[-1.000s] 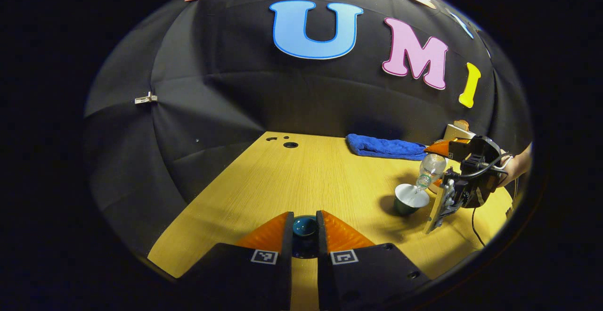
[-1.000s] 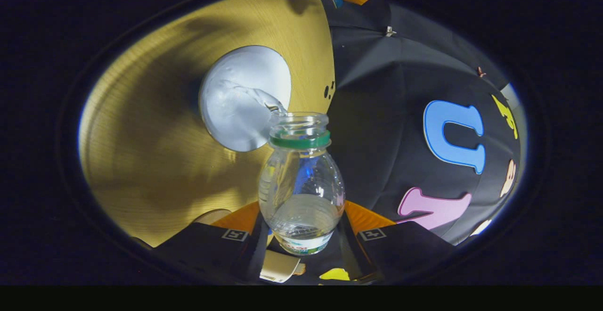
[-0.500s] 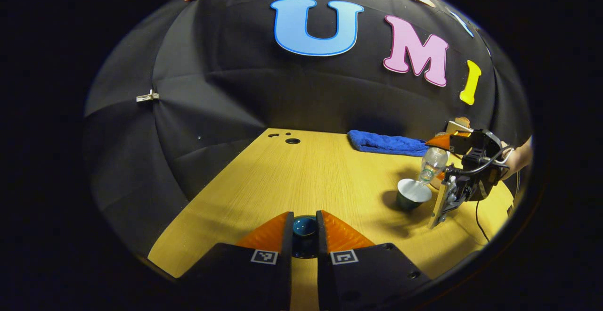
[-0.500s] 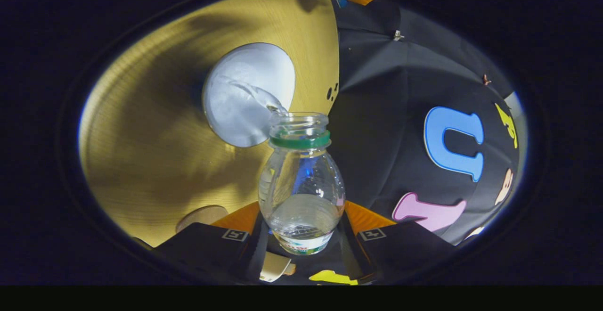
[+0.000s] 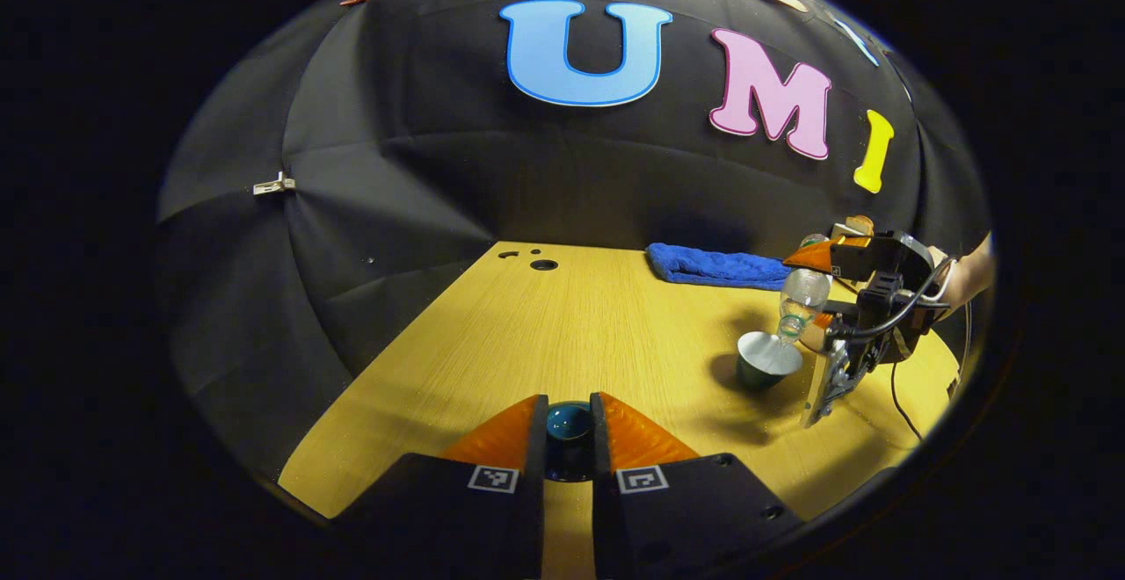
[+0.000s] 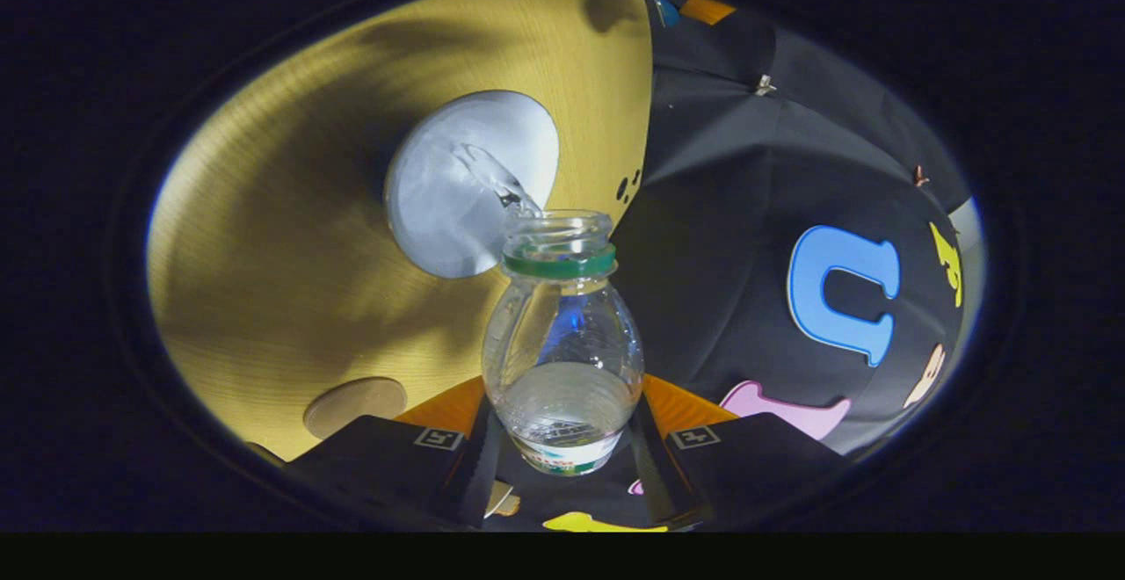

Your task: Open the teacup lid with one hand, grasp the water bottle and pour water into the teacup with the other hand; after pouring, place the water bottle on the coaster and then close the teacup lid.

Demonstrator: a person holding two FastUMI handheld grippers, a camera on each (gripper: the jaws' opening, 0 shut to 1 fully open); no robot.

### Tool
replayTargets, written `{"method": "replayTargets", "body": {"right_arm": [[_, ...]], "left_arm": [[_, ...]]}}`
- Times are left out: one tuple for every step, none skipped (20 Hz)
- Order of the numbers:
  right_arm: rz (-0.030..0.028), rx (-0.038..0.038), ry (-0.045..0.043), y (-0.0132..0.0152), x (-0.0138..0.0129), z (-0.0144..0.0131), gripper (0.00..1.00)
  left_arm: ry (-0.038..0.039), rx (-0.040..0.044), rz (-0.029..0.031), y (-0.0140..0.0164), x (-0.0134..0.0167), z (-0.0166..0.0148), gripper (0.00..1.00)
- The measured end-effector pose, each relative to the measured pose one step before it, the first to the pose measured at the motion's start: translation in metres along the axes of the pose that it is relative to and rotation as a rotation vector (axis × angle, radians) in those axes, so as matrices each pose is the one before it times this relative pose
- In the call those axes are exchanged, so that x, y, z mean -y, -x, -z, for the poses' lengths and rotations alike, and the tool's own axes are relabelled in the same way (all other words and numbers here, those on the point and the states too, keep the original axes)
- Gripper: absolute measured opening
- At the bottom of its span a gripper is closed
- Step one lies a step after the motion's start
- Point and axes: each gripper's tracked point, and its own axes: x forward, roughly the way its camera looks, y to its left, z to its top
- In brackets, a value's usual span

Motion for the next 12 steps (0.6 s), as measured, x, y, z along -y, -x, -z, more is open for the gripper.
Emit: {"method": "replayTargets", "body": {"right_arm": [[-0.00228,0.00106,0.00676,-0.00005,0.00037,0.00059,0.7],[0.00045,0.00297,0.01018,-0.00049,0.00084,-0.00068,0.7],[0.0015,0.00297,0.00814,0.00029,0.00133,0.00044,0.7],[-0.0014,0.00346,0.00521,-0.00171,-0.00047,-0.00041,0.7],[0.00169,0.00463,0.00947,0.0,0.00071,-0.00026,0.7],[0.00451,0.00658,0.01214,0.00047,0.00194,-0.00061,0.7],[0.00402,0.00464,0.01045,-0.00088,0.00146,-0.0006,0.7],[0.00077,0.00697,0.00731,0.00101,0.00033,-0.0015,0.7],[0.00011,0.00336,0.00762,-0.00082,0.00052,0.00047,0.7],[-0.00455,0.0037,0.01433,-0.00099,0.00017,-0.00063,0.7],[0.00554,0.00615,0.0172,0.00027,0.00278,-0.00038,0.7],[0.00234,0.008,0.01278,0.00035,0.00262,-0.00113,0.7]], "left_arm": [[-0.00241,0.00054,0.00138,-0.00015,0.00059,-0.00066,0.23],[-0.00545,-0.00151,0.0003,0.00076,0.00124,0.00057,0.22],[-0.00546,0.00027,-0.00199,0.00192,-0.00045,-0.00048,0.26],[-0.00271,0.00218,0.00056,-0.00115,0.00019,0.00037,0.26],[0.00061,0.00197,0.00025,0.001,0.00025,-0.00087,0.26],[0.00176,0.00138,-0.00111,0.00106,-0.00002,0.00041,0.26],[0.00215,-0.00027,-0.00229,0.0003,0.00003,-0.0001,0.26],[0.00258,-0.00117,-0.00273,0.00024,0.00017,0.0008,0.26],[0.00234,0.00095,-0.0028,0.00071,-0.00076,-0.00041,0.23],[0.00032,0.0029,-0.0034,0.00105,0.00017,-0.00001,0.26],[-0.00118,0.00257,-0.00188,0.00001,0.00038,-0.00125,0.26],[-0.00121,0.00185,-0.00126,0.00018,-0.00024,0.00068,0.26]]}}
